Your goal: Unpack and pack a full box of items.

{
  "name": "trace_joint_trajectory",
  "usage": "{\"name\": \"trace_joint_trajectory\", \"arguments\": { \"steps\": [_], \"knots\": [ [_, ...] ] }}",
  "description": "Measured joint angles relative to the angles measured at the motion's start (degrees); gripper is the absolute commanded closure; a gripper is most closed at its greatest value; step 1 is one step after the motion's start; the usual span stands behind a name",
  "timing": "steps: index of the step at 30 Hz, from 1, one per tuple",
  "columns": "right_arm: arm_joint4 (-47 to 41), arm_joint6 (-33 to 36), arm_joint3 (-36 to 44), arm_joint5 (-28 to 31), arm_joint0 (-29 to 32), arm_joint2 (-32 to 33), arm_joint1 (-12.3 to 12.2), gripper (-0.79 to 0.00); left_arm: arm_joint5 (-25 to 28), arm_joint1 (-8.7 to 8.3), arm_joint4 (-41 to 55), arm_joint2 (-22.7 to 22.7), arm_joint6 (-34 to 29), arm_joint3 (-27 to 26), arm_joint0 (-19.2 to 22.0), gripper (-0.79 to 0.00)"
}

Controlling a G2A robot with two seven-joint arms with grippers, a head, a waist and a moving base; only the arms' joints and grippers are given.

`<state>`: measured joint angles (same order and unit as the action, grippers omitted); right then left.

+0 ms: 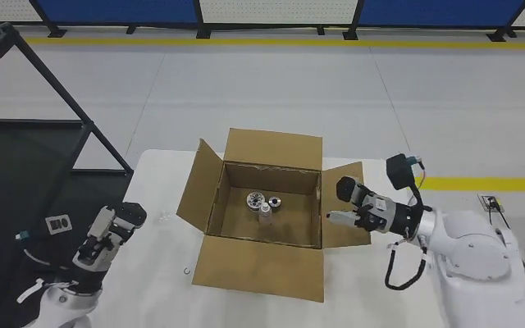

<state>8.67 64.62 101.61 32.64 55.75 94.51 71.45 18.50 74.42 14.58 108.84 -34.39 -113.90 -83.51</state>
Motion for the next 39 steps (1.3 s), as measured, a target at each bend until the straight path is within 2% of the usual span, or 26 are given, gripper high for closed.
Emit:
{"name": "trace_joint_trajectory", "arguments": {
  "steps": [4, 8, 15, 21, 30, 39],
  "knots": [
    [-2.2, -1.1, 0.9, -1.6, 4.2, 4.9, -0.9, -0.785, -1.8, -0.44, -4.2, -2.2, -0.9, 2.5, 3.1, -0.785],
    [-4.5, -1.7, -0.4, -2.7, 6.2, 6.7, -1.5, -0.785, -2.2, -0.74, -7.4, -4.9, -2.0, 4.2, 5.0, -0.785],
    [-6.1, 0.8, -5.2, -4.6, 4.9, 6.5, -2.7, -0.785, -2.2, -0.96, -10.4, -9.3, -0.8, 6.0, 7.7, -0.785],
    [-4.2, -1.9, -8.0, -6.4, 3.6, 6.6, -3.5, -0.785, -3.0, -1.16, -12.2, -12.1, -0.3, 6.4, 9.0, -0.785],
    [-3.9, -1.8, -11.0, -8.2, 1.6, 3.2, -4.4, -0.785, -3.3, -1.41, -13.6, -17.3, -2.0, 5.5, 10.2, -0.785],
    [-6.3, 0.2, -14.8, -5.8, -3.0, -2.4, -4.9, -0.785, -7.0, -1.45, -13.9, -23.4, -3.6, 7.9, 14.8, -0.785]
  ]
}}
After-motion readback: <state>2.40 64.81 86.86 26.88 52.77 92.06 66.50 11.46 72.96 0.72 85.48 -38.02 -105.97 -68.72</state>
